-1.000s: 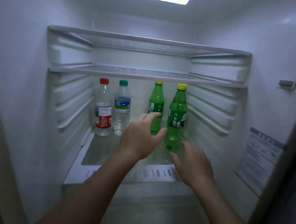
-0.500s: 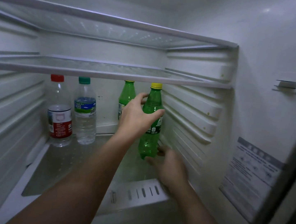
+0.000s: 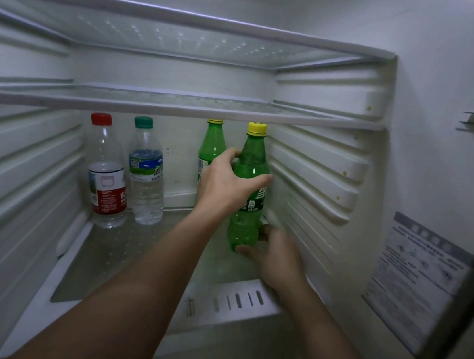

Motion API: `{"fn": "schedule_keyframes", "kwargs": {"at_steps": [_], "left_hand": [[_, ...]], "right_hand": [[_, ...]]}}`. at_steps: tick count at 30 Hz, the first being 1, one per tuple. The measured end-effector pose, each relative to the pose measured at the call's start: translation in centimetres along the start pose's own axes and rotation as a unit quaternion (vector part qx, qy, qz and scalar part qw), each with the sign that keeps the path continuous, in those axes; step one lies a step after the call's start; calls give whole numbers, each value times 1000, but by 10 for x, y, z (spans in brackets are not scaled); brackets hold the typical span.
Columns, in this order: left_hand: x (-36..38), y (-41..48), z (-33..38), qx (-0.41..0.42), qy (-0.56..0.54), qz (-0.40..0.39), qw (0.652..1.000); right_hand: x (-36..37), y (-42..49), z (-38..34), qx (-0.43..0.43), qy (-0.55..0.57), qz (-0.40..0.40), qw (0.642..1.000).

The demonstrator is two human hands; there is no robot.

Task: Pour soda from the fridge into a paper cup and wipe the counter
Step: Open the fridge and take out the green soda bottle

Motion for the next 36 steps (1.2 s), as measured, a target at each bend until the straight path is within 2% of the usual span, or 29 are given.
{"fn": "schedule_keyframes", "kwargs": {"at_steps": [9,12,17,22,29,36], "left_hand": [[-47,-50,8,5,-3,6,1000],[-66,-74,16,13,-4,19,1000],[-90,-125,25,-20,-35,-5,999],[-115,-186,35,-4,-32,3,999],[-147,-261,51,27,-15,33,999],[-164,-316,69,4,-36,48,998]], "right_hand": [[-1,-49,-25,-59,-9,-25,998],[-3,-72,-36,-52,-19,-36,998],[-12,-126,-47,-66,-5,-60,996],[-22,-189,-61,-86,-38,-57,994],[-34,-271,-67,-98,-6,-49,994],[-54,-324,-67,-98,6,-39,994]]}}
Point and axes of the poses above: each hand's wrist, its own y-axis towards the middle knuckle, its own x-axis out of the palm, z = x × y, the point moved 5 cm from there along y, towards the middle knuckle, and after that the axes turned 14 degrees about y, right-handed, at the moved point
